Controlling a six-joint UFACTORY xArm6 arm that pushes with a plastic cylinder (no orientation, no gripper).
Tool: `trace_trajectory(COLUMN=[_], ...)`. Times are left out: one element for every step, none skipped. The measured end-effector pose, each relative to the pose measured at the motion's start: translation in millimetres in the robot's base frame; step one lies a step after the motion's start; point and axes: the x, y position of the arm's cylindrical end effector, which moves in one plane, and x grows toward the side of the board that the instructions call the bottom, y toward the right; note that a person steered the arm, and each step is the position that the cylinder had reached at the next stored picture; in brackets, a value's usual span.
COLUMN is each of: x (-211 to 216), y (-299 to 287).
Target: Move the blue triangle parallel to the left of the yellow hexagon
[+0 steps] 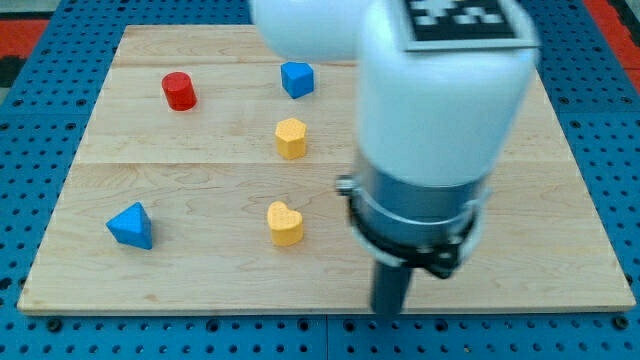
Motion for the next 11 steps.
trace_trajectory(x=[0, 5, -1, -9, -58, -117, -82, -45, -68, -107, -115], y=[0, -27, -136, -254, -328, -303, -328, -322, -278, -241, -209])
